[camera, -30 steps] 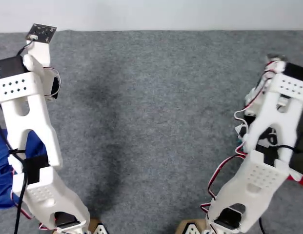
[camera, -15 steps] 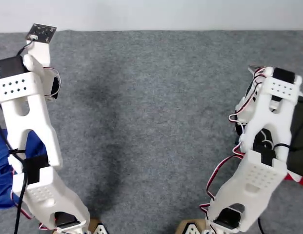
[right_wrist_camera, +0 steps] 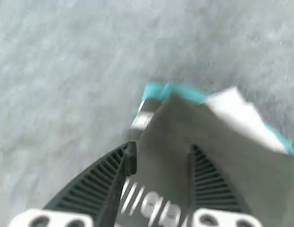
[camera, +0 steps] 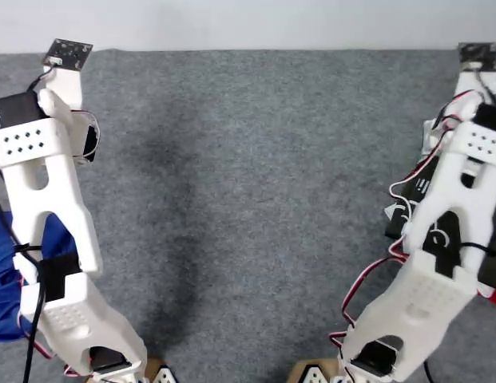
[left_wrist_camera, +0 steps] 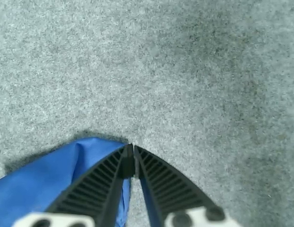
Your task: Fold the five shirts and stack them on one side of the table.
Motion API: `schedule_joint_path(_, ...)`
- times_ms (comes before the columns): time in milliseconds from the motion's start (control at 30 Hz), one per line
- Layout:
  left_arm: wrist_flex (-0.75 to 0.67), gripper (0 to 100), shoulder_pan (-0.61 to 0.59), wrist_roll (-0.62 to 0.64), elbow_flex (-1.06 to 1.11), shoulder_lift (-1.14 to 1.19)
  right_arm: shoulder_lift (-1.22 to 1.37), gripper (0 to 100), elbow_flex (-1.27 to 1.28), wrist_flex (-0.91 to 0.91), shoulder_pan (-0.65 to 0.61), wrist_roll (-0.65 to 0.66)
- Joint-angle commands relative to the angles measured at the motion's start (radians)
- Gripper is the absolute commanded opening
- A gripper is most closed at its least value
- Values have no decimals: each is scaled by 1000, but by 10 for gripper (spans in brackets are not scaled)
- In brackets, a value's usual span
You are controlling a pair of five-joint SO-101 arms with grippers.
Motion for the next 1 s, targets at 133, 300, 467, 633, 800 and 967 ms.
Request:
schedule_joint_path(133, 21, 6, 9, -8, 61, -57, 110, 112, -52, -116, -19, 71)
schedule_joint_path(300, 20, 6, 9, -8, 67, -57, 137, 112, -54, -150, -64, 71)
schedule_joint_path(467, 20, 6, 9, -8, 65, -58, 108, 115, -54, -145, -67, 72)
schedule_joint_path(633, 20, 6, 11, -8, 64, -58, -21, 116, -54, -31, -28, 74)
schedule_joint_path(800, 21, 6, 37, -8, 64, -80, -157, 116, -54, 122, 61, 75)
schedule_joint_path(967, 20, 6, 87, -8, 65, -138, -234, 112, -54, 211, 183, 123)
